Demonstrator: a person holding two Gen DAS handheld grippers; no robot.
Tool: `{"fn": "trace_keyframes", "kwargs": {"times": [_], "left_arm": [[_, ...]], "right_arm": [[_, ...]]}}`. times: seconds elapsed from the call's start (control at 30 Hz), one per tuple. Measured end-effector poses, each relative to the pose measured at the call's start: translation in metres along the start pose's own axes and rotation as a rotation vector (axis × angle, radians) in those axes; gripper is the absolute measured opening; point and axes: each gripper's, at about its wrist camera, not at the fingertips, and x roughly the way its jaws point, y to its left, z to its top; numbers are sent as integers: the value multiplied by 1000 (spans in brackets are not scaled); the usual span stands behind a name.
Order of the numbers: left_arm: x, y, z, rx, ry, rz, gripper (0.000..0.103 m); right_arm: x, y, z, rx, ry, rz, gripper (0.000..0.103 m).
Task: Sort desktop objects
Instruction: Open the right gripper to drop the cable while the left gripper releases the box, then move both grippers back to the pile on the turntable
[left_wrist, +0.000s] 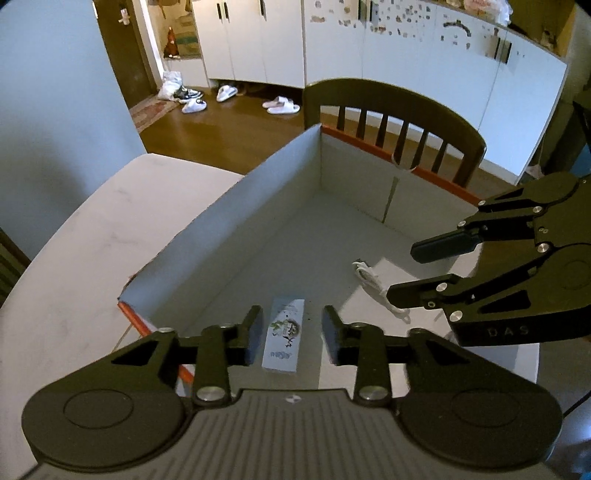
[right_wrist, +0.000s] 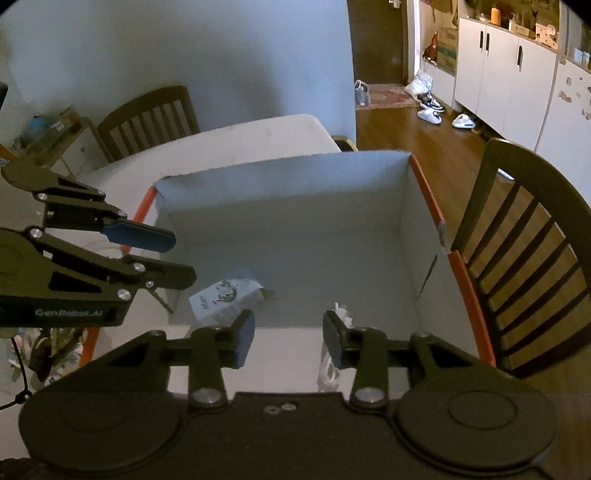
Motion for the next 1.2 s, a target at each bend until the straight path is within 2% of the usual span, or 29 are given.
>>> {"fn": "trace_keyframes", "kwargs": {"times": [0.03, 0.07, 0.13, 0.2, 0.33, 0.4, 0.6, 0.8, 1.2], "left_arm": [[-3, -1, -2, -2, -6, -1, 63], [-7, -2, -3, -4, -14, 0, 66], [-13, -3, -7, -6, -26, 8, 67], [-17, -4, -8, -12, -34, 11, 68], [-28, 4, -16, -40, -50, 23, 84], [-34, 9, -20, -53, -56, 28, 84], [-52, 17, -38, -73, -77, 43, 86], [-70, 21, -54, -81, -103, 53, 91], [-104, 36, -93, -127, -125, 59, 91]], "right_arm": [[-4, 4, -1, 0, -7, 2, 44], [-5, 5, 0, -1, -13, 1, 47], [-9, 6, -1, -4, -27, 0, 50], [-11, 6, -2, -3, -32, 0, 58], [-17, 14, -4, -7, -50, -4, 65], [-20, 17, -5, -7, -61, -1, 73], [-31, 33, -6, -6, -98, 4, 84], [-43, 56, -11, -24, -119, 4, 87], [-59, 102, -19, -54, -140, 24, 91]]}}
